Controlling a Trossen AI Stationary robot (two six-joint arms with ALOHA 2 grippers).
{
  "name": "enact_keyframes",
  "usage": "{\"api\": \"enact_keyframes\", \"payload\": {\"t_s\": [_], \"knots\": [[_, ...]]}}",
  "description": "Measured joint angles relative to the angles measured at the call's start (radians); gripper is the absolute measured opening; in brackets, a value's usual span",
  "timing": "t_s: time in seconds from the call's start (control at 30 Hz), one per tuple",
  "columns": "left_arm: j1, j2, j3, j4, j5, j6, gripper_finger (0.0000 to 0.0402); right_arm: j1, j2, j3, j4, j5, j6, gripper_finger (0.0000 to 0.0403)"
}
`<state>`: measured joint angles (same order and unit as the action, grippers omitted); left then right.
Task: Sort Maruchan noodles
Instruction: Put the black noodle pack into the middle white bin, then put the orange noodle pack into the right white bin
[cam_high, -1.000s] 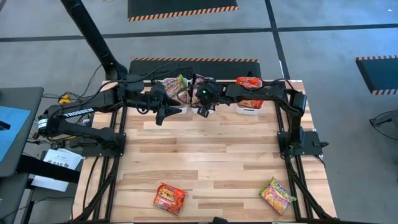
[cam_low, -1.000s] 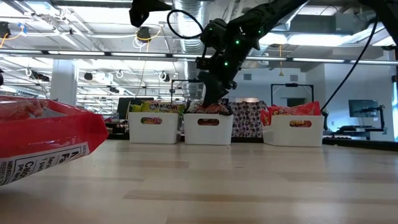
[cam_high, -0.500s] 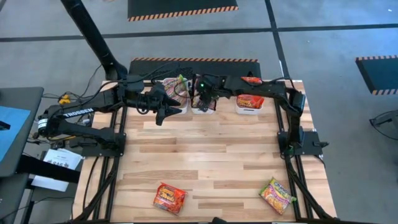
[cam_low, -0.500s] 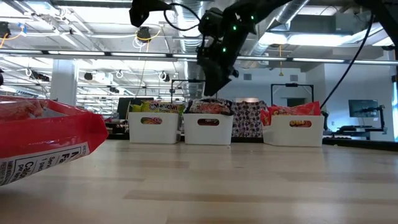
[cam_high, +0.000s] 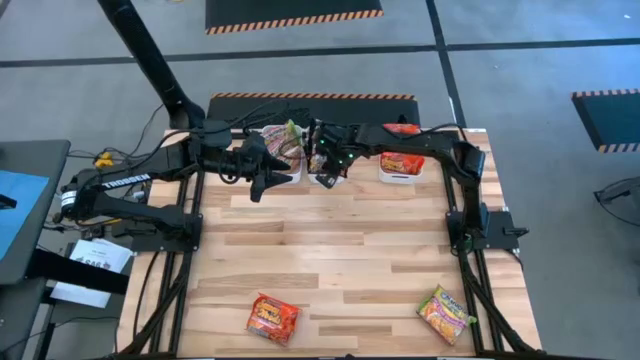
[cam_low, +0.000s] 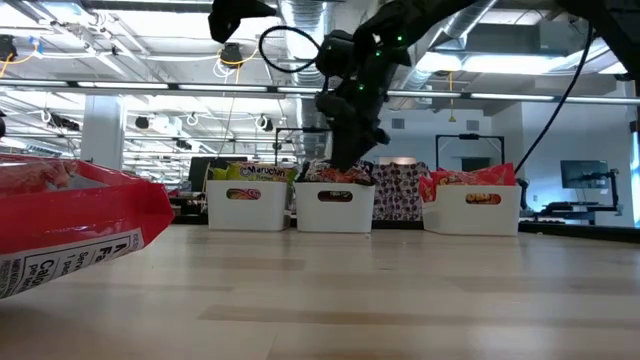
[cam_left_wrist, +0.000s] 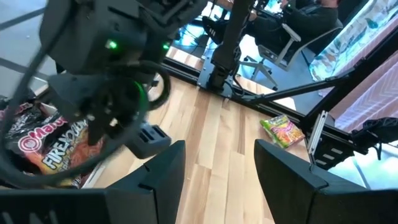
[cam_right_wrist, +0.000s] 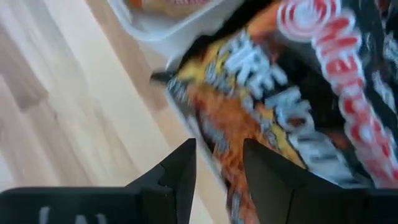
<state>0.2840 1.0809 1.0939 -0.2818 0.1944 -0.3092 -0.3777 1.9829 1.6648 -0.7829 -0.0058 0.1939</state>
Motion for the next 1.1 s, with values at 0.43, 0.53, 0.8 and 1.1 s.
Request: {"api": "enact_keyframes", "payload": {"t_s": [0.43, 0.53, 0.8, 1.1], "knots": [[0.001, 0.0, 0.0, 0.0, 0.0, 0.011, 0.0181, -0.05, 0.099, 0.007, 0.046, 0.017, 0.001, 0.0153], [0.005, 0.0, 0.0, -0.008, -0.002, 0.011, 0.0181, -0.062, 0.113, 0.009, 0.027, -0.062, 0.029, 0.0149], [0.019, 0.0, -0.001, -0.022, -0.003, 0.01, 0.0181, -0.042, 0.07, 0.002, -0.023, -0.115, 0.045, 0.0139], [0.019, 0.0, -0.001, -0.021, 0.003, 0.005, 0.0181, -0.031, 0.008, 0.005, -0.03, -0.122, 0.065, 0.0139]]}}
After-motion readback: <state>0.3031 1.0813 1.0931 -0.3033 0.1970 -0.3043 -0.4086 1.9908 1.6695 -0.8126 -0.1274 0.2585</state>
